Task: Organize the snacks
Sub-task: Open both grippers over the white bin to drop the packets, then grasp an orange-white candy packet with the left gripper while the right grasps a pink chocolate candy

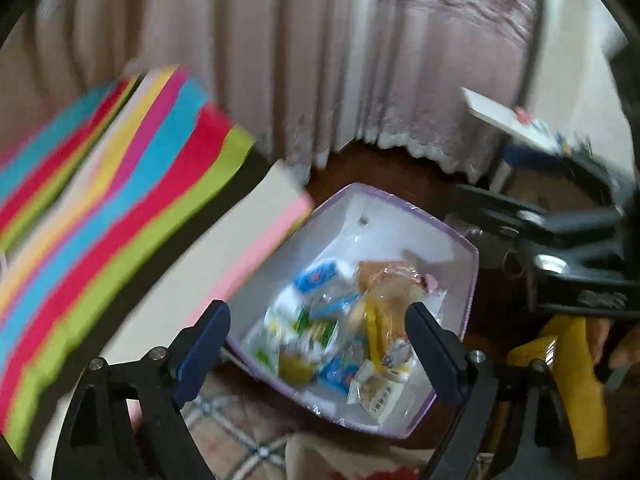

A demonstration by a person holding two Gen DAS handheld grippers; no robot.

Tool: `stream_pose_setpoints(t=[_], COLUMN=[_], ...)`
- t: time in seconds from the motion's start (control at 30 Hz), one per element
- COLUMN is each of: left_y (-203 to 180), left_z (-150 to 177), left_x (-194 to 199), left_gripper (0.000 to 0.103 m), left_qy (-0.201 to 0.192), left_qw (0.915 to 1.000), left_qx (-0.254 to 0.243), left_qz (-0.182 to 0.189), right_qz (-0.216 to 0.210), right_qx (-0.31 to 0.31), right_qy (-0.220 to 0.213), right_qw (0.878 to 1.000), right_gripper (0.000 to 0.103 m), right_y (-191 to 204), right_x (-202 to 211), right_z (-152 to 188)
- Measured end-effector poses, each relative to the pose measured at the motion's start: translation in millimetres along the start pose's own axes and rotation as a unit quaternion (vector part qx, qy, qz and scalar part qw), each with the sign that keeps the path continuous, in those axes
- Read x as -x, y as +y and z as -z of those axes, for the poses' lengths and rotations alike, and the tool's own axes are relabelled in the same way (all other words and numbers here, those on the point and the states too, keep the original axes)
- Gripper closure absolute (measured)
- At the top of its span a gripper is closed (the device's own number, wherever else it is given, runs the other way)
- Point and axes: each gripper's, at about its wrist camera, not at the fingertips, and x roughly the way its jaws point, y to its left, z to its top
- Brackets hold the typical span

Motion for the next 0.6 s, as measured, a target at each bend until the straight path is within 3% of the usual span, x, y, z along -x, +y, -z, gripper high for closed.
stream_pose_setpoints(t=[0.07, 0.13, 0.23, 0.33, 0.43, 0.47, 0.5, 0.57, 0.6], left_y=[41, 81, 151, 218, 295, 327, 344, 395, 415], left_z=[7, 16, 40, 65, 99, 114, 120, 136, 139], left_x=[16, 34, 60, 78, 99, 106, 108, 118, 122], left_gripper=[0.013, 0.012, 0.012, 0.012, 0.012, 0.012, 0.012, 0.012, 0.012], left_qy=[-0.019, -0.041, -0.055, -0.059, -0.063, -0.062, -0.06, -0.055, -0.053], left_qw=[0.9983, 0.9933, 0.9751, 0.9534, 0.9186, 0.9003, 0.8898, 0.861, 0.8528], left_qx=[0.054, 0.088, 0.141, 0.209, 0.299, 0.333, 0.35, 0.389, 0.399], left_qz=[-0.011, -0.062, -0.162, -0.209, -0.25, -0.273, -0.287, -0.323, -0.333], right_qz=[-0.035, -0.064, -0.155, -0.219, -0.252, -0.262, -0.267, -0.29, -0.299], right_qx=[0.016, 0.039, 0.083, 0.13, 0.165, 0.172, 0.175, 0.195, 0.208], right_qy=[-0.008, -0.008, 0.002, 0.028, 0.057, 0.068, 0.077, 0.087, 0.084], right_qw=[0.999, 0.997, 0.984, 0.967, 0.952, 0.947, 0.945, 0.933, 0.928], right_gripper=[0.01, 0.01, 0.01, 0.01, 0.01, 0.01, 0.01, 0.01, 0.01], right_y=[20, 47, 111, 187, 257, 283, 303, 350, 368], right_x=[-1, -7, -29, -66, -107, -124, -137, -165, -177], right_z=[-6, -14, -26, -38, -56, -63, -71, -88, -97])
